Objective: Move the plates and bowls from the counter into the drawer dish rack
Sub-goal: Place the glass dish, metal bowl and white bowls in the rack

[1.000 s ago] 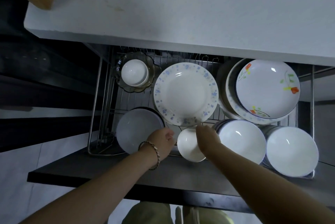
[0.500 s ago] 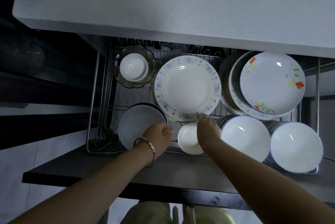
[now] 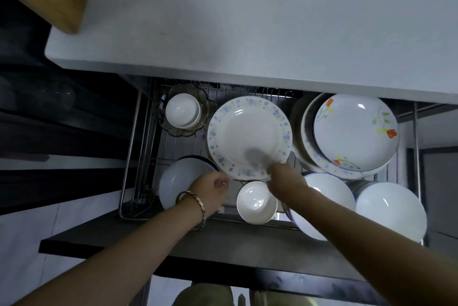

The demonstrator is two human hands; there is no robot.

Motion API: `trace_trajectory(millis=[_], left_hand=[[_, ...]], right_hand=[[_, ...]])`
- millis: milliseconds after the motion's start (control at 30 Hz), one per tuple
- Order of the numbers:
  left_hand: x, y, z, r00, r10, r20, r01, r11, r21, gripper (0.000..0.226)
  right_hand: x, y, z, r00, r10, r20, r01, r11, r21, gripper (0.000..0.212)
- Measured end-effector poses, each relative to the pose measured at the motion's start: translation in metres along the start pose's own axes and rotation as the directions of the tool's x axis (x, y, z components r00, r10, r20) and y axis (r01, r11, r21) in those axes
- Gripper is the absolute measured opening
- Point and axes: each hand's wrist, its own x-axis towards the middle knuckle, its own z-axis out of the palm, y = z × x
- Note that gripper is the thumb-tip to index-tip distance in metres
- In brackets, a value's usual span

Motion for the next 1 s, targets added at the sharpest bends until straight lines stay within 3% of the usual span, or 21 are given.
trace_trajectory(millis=[233,367,500,667,867,1000], left_hand=[[-0.020,0.105,-0.052,0.971,0.167,-0.172,-0.173,0.985,-0.020,0.025],[-0.017,0.177,-0.090,0.928,0.296,-0.225,-0.296,0.955,0.037,0.024],[-0.004,0.247,-0.131,0.903,0.347,-0.253,-0.342,0.937,0.067,0.026],[0.042,0.310,-0.180,0.896,0.366,-0.251,-0.351,0.931,0.102,0.026],[0.116,0.342,-0.226,0.896,0.364,-0.255,-0.357,0.931,0.078,0.026],[0.149,0.337,-0.239,0.913,0.330,-0.238,-0.342,0.940,-0.007,0.020]], right_hand=[[-0.048,-0.009,-0.157,0.976,-0.171,-0.137,0.204,0.937,0.282,0.027],[-0.051,-0.035,-0.237,0.971,-0.151,-0.183,0.230,0.793,0.565,0.024],[-0.038,-0.063,-0.296,0.980,-0.120,-0.157,0.196,0.685,0.701,0.026],[0.015,-0.092,-0.364,0.984,0.022,-0.179,0.146,0.490,0.859,0.016],[0.098,-0.112,-0.439,0.948,0.228,-0.222,0.192,0.148,0.970,0.056],[0.135,-0.118,-0.457,0.936,0.280,-0.213,0.210,0.039,0.977,0.053]])
